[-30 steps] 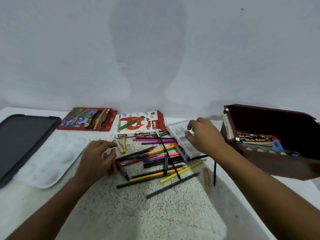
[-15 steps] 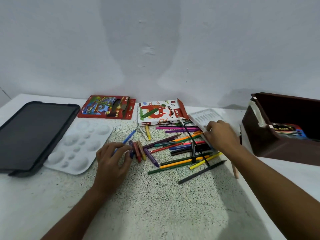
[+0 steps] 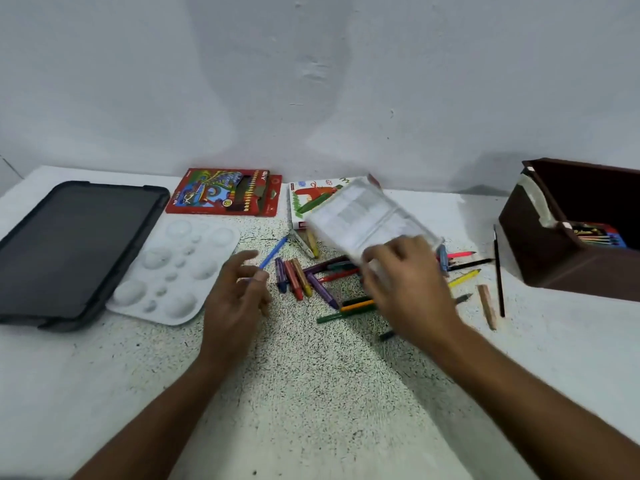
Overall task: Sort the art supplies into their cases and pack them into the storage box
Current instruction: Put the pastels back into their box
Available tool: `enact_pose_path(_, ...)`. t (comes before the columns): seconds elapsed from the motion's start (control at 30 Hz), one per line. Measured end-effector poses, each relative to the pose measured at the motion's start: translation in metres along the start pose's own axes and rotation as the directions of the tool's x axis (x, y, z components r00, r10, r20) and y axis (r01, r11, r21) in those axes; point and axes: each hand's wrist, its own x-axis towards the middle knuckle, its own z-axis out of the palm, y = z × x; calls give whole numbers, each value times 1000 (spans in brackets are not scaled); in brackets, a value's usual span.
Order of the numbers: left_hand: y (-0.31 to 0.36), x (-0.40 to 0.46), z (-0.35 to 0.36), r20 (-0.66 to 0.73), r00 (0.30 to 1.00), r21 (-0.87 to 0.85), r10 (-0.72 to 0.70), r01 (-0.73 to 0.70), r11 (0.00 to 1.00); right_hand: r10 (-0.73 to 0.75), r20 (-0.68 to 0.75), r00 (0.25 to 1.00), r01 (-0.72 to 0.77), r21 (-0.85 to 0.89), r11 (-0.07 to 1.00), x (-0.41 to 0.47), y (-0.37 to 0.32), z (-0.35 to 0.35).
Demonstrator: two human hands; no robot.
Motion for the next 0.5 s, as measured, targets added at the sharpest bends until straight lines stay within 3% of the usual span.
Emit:
enact_pose_path(0.1,10,-3,-5,0,983,-268,-185,178,947,-207,71,976,208,-6,978,-40,-36,11)
enact_pose_path(0.17,10,-4,-14,22,972,-210,-235,235,949,-287,98,953,288,-1,958,-58,-46,21)
enact_pose_path(0.27,6,-9,-26,63,980,-17,-189,190,982,-342,114,933,343,9,939,-74,-52,27)
enact_pose_path(0.33,6,-14,-28,36,983,-13,-177,178,984,-382,106,918,379,51,924,-79,-51,27)
enact_pose_path(0.4,9,-18,-32,23,984,-31,-179,179,983,-378,69,923,361,179,915,-81,-47,25)
enact_pose_path(0.5,8,-22,-39,37,983,-17,-180,181,983,-183,1,983,170,359,917,-79,-28,22)
